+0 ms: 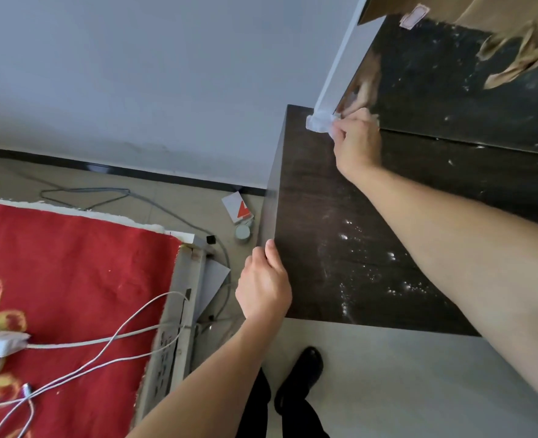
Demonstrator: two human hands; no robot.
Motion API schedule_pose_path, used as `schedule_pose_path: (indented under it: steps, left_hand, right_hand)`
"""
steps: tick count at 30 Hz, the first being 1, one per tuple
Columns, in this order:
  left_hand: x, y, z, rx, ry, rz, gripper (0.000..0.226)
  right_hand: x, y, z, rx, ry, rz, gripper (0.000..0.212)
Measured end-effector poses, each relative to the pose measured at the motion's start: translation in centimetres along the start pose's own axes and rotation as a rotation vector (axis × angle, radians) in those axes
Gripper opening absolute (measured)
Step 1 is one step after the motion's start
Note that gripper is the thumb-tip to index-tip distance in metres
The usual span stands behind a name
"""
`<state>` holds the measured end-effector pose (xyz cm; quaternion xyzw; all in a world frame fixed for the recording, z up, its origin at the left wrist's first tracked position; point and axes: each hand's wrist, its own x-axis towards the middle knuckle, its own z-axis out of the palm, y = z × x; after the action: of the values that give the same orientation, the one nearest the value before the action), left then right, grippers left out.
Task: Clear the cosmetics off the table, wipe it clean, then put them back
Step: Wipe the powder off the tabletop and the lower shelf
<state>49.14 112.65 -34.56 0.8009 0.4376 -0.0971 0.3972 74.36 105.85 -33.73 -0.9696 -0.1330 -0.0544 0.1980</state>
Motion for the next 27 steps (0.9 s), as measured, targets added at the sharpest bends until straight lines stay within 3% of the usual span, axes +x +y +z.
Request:
schedule_pose_path:
  steps: [2, 5, 8, 10, 11, 15, 17, 22, 25, 27]
  left_hand:
    - [0.0, 0.1, -0.1, 0.009, 0.012, 0.012, 0.049]
    - [-0.1, 0.3, -0.2, 0.016, 0.020, 0.005, 0.050]
    - [-0.3, 0.7, -0.4, 0.002, 0.014, -0.004, 0.048]
    - [-0.5, 0.9, -0.5, 0.001, 0.021, 0.001, 0.048]
    - [-0.5, 1.0, -0.6, 0.003, 0.026, 0.007, 0.048]
    - [-0.4, 1.1, -0.4, 0.015, 0.062, 0.007, 0.048]
    - [-0.5, 1.1, -0.3, 0.022, 0.073, 0.002, 0.048]
    - [-0.8, 1.3, -0.5, -0.012, 0.069, 0.002, 0.047]
    - [-1.0, 1.5, -0.6, -0.040, 0.075, -0.016, 0.048]
    - [-0.9, 1.5, -0.5, -0.047, 0.084, -0.019, 0.049]
  right_hand:
    - [0.0, 0.1, 0.2, 0.078, -0.011, 0.029, 0.020]
    - [-2.1, -0.1, -2.0, 0.165, -0.166, 0.015, 0.015]
    - [-7.6, 0.5, -5.5, 0.186, -0.456, -0.175, 0.015]
    - [-8.7, 1.0, -7.1, 0.168, -0.659, -0.201, 0.016]
    - [-7.3, 1.0, -7.2, 0.151, -0.629, -0.189, 0.016]
    - [0.8, 1.0, -4.2, 0.120, -0.209, -0.040, 0.015]
    - [0.5, 0.9, -2.3, 0.117, -0.164, -0.006, 0.018]
    - [-12.6, 2.8, -5.2, 0.256, -0.392, -0.319, 0.010]
    - [-16.5, 4.3, -7.5, 0.284, -0.584, -0.396, 0.013]
    - [-13.7, 4.0, -7.1, 0.264, -0.517, -0.372, 0.016]
